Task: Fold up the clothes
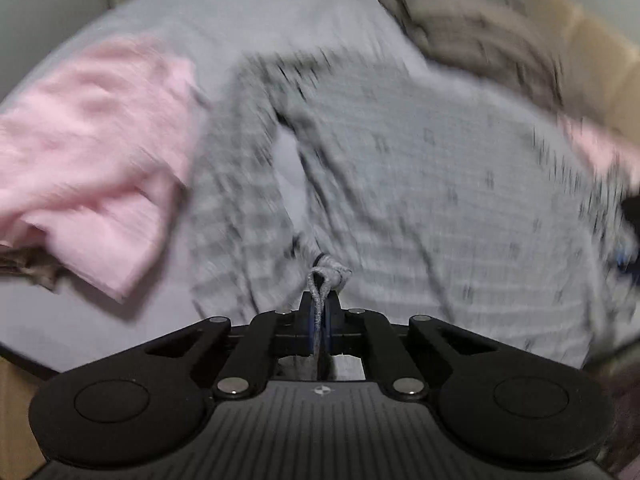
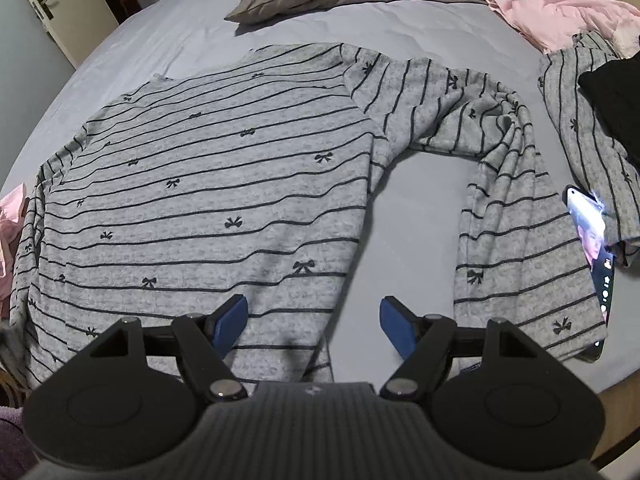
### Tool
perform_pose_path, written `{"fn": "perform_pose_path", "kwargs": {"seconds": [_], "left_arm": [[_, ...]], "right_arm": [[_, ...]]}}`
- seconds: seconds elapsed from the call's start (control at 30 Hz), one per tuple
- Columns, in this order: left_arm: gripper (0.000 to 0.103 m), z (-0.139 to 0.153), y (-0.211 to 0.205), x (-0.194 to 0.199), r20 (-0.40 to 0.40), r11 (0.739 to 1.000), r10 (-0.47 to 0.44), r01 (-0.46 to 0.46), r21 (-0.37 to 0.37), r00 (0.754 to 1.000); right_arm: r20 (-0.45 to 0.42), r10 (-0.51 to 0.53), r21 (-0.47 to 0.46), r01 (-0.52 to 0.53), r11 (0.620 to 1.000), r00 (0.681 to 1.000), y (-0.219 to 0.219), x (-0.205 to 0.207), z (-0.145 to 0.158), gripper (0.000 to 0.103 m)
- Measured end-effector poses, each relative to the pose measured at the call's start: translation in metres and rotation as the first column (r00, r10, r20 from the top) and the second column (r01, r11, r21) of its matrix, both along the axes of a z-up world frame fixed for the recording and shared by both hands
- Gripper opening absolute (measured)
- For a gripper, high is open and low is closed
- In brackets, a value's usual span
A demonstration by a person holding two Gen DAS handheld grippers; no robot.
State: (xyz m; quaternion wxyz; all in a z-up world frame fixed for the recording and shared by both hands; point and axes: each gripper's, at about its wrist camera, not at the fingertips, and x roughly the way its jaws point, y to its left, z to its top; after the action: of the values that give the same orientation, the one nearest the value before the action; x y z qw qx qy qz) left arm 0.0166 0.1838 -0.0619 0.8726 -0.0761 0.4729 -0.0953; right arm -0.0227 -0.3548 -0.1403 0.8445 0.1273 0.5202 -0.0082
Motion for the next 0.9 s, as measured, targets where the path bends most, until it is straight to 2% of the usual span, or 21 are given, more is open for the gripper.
{"fn": "perform_pose_path", "kwargs": {"seconds": [0.1,0.2,0.3,0.43,0.57,0.7,0.83,0.87,0.9], "left_arm": [[0.002,0.046,0.032,0.003,0.082,0.994,0.081,-0.074,-0.076,0.993],[0.002,0.096,0.062,0.005,0.17,0.986,0.149,-0.133,-0.102,0.974],[0.002,0.138,0.09,0.011,0.23,0.977,0.21,-0.193,-0.096,0.95],[0.002,0.172,0.131,0.027,0.282,0.951,0.302,-0.307,-0.025,0.911],[0.002,0.175,0.179,0.046,0.279,0.895,0.43,-0.446,-0.01,0.859],[0.002,0.144,0.223,0.065,0.229,0.827,0.544,-0.563,0.021,0.807],[0.004,0.11,0.231,0.074,0.185,0.791,0.597,-0.611,0.027,0.781],[0.007,0.105,0.228,0.073,0.19,0.793,0.594,-0.608,0.02,0.781],[0.016,0.1,0.223,0.072,0.199,0.799,0.585,-0.601,0.023,0.786]], "right_arm": [[-0.002,0.024,-0.002,-0.024,1.0,1.0,0.006,0.002,0.0,0.076],[-0.005,0.052,-0.012,-0.052,0.999,0.999,0.012,0.004,-0.001,0.076],[-0.007,0.071,-0.028,-0.071,0.997,0.997,0.015,0.005,-0.002,0.076],[-0.022,0.063,-0.033,-0.063,0.997,0.998,0.012,0.006,-0.007,0.076],[-0.034,0.033,-0.041,-0.035,0.999,0.999,0.004,0.006,-0.012,0.076],[-0.047,-0.004,-0.052,0.002,0.999,0.999,-0.006,0.006,-0.017,0.076],[-0.063,-0.036,-0.065,0.032,0.997,0.997,-0.017,0.006,-0.024,0.076],[-0.064,-0.04,-0.067,0.036,0.997,0.997,-0.019,0.006,-0.025,0.076],[-0.065,-0.043,-0.066,0.039,0.997,0.997,-0.02,0.006,-0.026,0.076]]}}
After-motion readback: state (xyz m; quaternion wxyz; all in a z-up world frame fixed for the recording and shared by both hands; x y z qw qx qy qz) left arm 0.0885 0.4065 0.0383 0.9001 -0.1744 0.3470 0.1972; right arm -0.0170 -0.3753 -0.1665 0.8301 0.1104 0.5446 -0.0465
